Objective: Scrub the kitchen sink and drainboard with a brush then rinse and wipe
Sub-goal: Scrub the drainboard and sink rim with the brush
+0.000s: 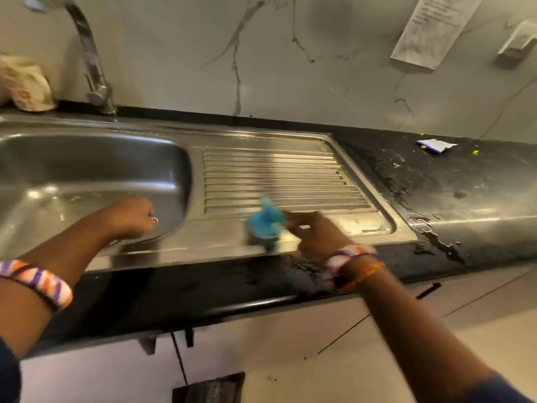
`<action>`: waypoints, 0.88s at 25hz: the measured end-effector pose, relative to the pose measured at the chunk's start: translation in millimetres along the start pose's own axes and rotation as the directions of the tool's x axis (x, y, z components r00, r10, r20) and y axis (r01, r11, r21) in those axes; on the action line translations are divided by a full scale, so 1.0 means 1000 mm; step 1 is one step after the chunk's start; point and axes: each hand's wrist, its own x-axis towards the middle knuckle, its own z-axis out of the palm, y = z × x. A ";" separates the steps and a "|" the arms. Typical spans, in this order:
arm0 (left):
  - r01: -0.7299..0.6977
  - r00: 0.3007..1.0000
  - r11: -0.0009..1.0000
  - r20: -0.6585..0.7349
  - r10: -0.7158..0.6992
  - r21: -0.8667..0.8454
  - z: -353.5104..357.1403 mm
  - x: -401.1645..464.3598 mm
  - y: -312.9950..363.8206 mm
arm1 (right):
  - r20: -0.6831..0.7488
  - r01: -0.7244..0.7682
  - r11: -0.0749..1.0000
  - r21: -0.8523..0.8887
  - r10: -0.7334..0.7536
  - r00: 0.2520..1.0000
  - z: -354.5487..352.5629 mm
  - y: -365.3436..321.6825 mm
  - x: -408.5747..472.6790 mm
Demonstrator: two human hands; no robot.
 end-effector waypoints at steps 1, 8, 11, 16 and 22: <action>0.006 1.000 1.000 0.009 -0.006 -0.012 0.003 -0.009 -0.008 | -0.075 -0.097 0.992 -0.079 0.091 0.993 -0.023 0.021 -0.002; 0.011 1.000 0.997 -0.016 -0.013 -0.078 0.015 -0.038 -0.051 | -0.148 -0.361 0.927 0.103 0.373 0.916 -0.050 0.045 0.002; 0.062 0.998 0.994 -0.012 -0.064 -0.092 0.008 -0.048 -0.059 | 0.206 -0.171 0.951 0.257 0.119 0.971 0.008 -0.029 0.011; 0.171 0.972 0.967 -0.128 -0.197 -0.187 -0.011 -0.066 -0.083 | 0.610 -0.337 0.836 0.433 0.003 0.792 0.086 -0.117 0.051; 0.443 0.842 0.885 -0.272 -0.466 -0.145 -0.031 -0.121 -0.165 | 0.749 -0.235 0.866 0.441 -0.212 0.627 0.139 -0.210 0.083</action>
